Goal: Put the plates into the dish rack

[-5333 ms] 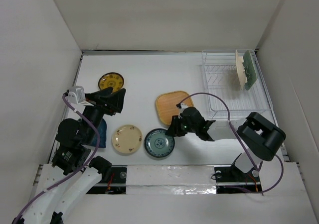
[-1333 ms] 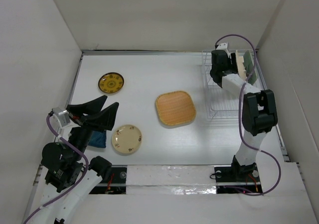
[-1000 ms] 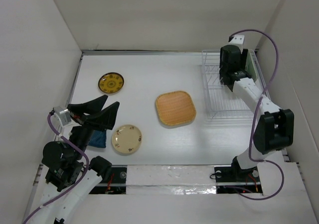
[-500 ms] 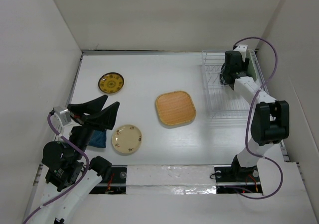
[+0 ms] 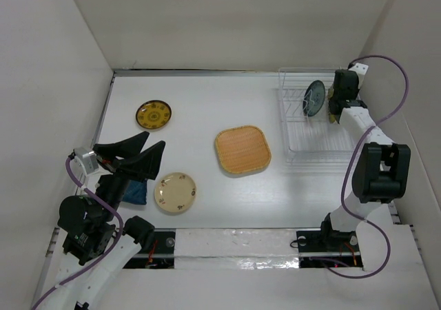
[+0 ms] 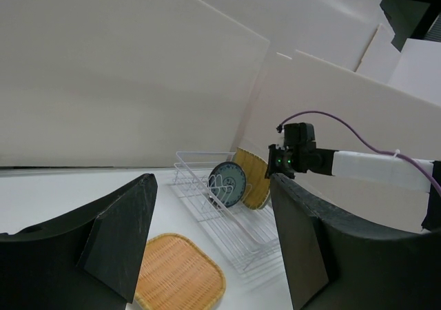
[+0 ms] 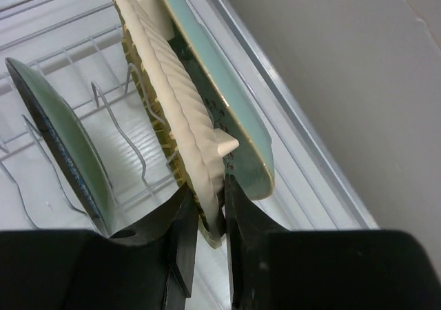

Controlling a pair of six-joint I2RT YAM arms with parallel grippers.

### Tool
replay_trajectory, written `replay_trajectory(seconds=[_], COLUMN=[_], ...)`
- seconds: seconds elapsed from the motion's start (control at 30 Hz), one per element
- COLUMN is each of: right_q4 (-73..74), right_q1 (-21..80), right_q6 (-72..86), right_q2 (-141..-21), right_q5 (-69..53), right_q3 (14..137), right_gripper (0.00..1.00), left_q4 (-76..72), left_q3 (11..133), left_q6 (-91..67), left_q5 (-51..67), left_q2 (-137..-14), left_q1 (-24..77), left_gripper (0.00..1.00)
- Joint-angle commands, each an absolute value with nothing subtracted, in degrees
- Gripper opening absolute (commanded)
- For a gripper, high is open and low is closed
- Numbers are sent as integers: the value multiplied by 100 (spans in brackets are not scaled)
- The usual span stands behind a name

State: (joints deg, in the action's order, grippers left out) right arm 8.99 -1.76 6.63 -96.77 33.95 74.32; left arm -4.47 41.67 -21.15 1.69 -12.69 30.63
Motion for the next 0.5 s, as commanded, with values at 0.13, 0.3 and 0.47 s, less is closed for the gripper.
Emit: replay_trajectory(seconds=[0.13, 0.3, 0.47], right_q4=[466, 396, 431], right_q1=[-721, -721, -484], right_q6=[1696, 1679, 1565], right_q2=[-9159, -9027, -8781], right_q5=[2135, 2302, 2715], right_q3=[7128, 6917, 6987], right_gripper=[9, 49, 64], left_q4=[-747, -756, -747], left_q3=[4131, 4131, 4131], left_q6=[-2162, -2188, -2180], left_q5=[264, 281, 290], left_q2=[-1345, -1371, -1406], left_q1=[3032, 3032, 3032], left_gripper=[63, 63, 63])
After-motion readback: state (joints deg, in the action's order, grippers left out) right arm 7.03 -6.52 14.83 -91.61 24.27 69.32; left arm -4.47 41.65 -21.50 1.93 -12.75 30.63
